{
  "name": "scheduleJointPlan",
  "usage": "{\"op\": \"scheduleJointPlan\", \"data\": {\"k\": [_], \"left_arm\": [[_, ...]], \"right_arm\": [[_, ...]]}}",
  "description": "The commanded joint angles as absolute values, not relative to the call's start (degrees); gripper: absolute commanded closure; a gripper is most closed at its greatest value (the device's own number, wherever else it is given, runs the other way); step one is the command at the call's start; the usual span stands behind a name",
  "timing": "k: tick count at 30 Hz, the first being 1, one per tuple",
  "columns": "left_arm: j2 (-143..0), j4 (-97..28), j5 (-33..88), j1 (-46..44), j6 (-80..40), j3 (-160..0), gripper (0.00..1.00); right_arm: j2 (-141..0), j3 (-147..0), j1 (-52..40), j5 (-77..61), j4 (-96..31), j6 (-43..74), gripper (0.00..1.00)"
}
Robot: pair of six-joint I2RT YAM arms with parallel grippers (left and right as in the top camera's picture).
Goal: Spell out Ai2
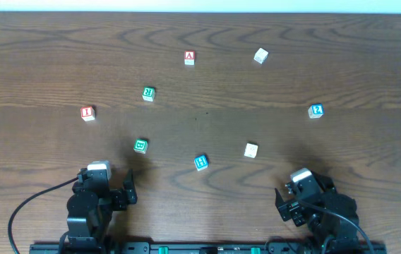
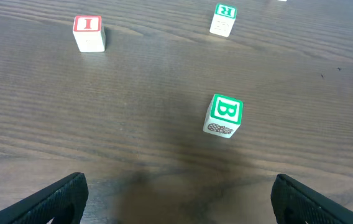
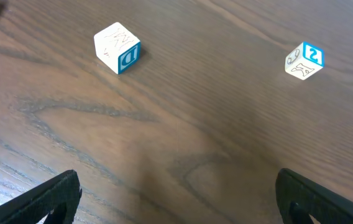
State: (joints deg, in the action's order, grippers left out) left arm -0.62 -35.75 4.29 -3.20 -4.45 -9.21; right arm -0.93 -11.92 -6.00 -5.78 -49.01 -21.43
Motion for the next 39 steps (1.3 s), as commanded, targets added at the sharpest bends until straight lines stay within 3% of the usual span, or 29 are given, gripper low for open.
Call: {"op": "scheduleJointPlan", "data": {"k": [1,25,39], "left_arm": [[-0.25,-35.70,4.36,-3.05,-4.03,-8.95,0.05],[-0.25,-35.62,3.42,-3.05,-4.03,-8.95,0.05],[-0.45,-27.68,-2.17,-3.03,-9.50,-8.95,0.05]], "right_arm": [[-0.32,-11.18,-5.54,-6.42,-49.19,-21.91,0.01],[-0.32,-11.18,-5.54,-6.42,-49.19,-21.89,0.01],[-0.32,-11.18,-5.54,-6.42,-49.19,-21.91,0.01]]}}
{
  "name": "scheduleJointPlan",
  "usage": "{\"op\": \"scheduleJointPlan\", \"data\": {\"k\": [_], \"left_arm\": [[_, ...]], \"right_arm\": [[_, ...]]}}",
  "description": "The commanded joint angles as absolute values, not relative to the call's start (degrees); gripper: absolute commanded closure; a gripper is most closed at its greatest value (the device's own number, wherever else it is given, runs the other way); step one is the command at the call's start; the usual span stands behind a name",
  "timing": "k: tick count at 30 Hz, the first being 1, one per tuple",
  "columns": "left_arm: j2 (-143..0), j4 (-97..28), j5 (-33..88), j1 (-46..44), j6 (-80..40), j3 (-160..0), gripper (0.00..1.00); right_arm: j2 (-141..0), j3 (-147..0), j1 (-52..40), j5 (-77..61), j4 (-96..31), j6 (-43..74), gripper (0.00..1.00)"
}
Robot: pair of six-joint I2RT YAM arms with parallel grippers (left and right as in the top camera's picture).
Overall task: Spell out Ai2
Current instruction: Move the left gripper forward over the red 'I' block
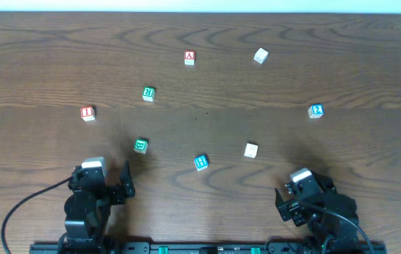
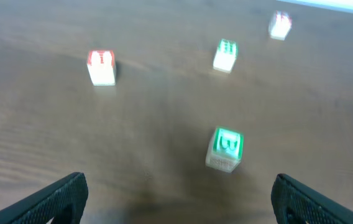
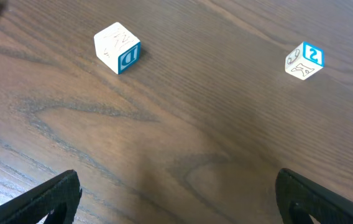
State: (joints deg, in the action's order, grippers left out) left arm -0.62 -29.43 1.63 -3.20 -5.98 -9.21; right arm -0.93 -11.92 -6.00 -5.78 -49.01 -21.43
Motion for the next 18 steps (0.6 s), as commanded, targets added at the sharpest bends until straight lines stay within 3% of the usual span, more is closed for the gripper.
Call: {"op": "scheduleJointPlan", "data": {"k": [1,10,18], "left_arm": [[-0.78,-26.50,-3.29,-3.03,-10.07,-8.95,0.05],[-12.93,-20.53,-11.25,-3.01,-12.10,-14.04,0.04],[-34.20,-20.32,-15.68,-2.90,-12.01,-28.25,0.05]], "right_arm": [[-0.32,-11.18,-5.54,-6.42,-49.19,-21.91,0.01],[-0.32,-11.18,-5.54,-6.44,-49.19,-21.91,0.01],[-0.32,-11.18,-5.54,-6.42,-49.19,-21.91,0.01]]}}
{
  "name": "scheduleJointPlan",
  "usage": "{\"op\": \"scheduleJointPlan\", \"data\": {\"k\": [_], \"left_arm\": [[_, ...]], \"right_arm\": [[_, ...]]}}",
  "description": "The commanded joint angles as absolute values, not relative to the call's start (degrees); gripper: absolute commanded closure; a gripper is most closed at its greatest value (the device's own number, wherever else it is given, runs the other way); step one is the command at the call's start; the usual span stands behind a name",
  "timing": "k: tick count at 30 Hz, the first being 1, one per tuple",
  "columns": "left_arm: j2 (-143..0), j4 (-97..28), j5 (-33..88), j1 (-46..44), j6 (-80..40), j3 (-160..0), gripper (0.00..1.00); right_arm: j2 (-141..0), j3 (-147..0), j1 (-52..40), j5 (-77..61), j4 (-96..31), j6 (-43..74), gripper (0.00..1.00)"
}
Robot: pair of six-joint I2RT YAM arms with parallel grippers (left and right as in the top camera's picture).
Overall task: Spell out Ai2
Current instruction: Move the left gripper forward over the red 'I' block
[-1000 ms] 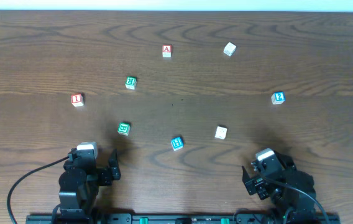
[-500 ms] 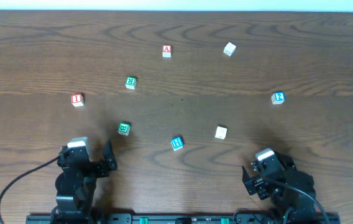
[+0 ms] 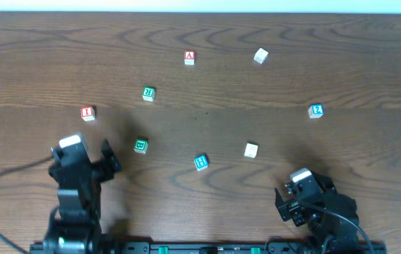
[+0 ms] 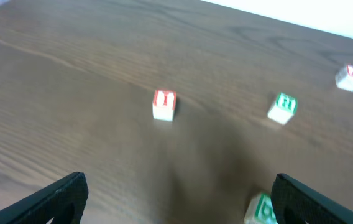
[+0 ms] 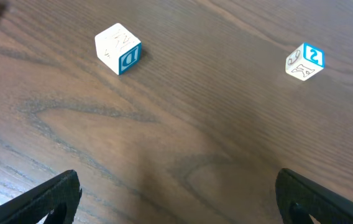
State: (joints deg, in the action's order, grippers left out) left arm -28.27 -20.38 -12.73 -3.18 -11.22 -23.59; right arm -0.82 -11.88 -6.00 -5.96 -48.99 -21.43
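Note:
The red A block (image 3: 189, 57) lies at the far middle of the table, the red I block (image 3: 87, 113) at the left and the blue 2 block (image 3: 316, 111) at the right. My left gripper (image 4: 176, 200) is open and empty, raised over the table. The I block (image 4: 164, 103) is ahead of it and the A block (image 4: 350, 77) is far off to the right. My right gripper (image 5: 176, 200) is open and empty near the front edge, with the 2 block (image 5: 304, 60) ahead on its right.
A green R block (image 3: 148, 93) and a green B block (image 3: 140, 145) lie near the left arm; the B block (image 4: 260, 209) is close to its right finger. A blue block (image 3: 200, 162), a white D block (image 5: 118, 48) and another white block (image 3: 260, 56) lie scattered.
My left arm has moved left and further from the front edge. The I block now sits near the middle of its view and the B block at the lower right. The right arm is unchanged.
At first both grippers rested open near the front edge, the left one facing the B block. Then the left wrist view took in more of the table, with every block in place. Now the left gripper is further left, facing the I block.

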Motion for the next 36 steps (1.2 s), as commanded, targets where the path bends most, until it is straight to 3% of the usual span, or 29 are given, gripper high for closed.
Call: {"op": "scheduleJointPlan", "data": {"k": [1,10,19,36], "left_arm": [[-37.26,-20.34,-15.68,-2.90,-12.01,-30.22,0.05],[-62.37,-26.68,-14.85,1.28,-12.01,-47.92,0.05],[-81.62,-33.85,-3.38,11.79,-12.01,-64.86,0.05],[-108.77,-50.94,0.01,12.29,-4.47,-88.99,0.05]], "right_arm": [[-0.32,-11.18,-5.54,-6.42,-49.19,-21.91,0.01],[-0.32,-11.18,-5.54,-6.42,-49.19,-21.91,0.01],[-0.32,-11.18,-5.54,-6.42,-49.19,-21.91,0.01],[-0.32,-11.18,-5.54,-6.42,-49.19,-21.91,0.01]]}}
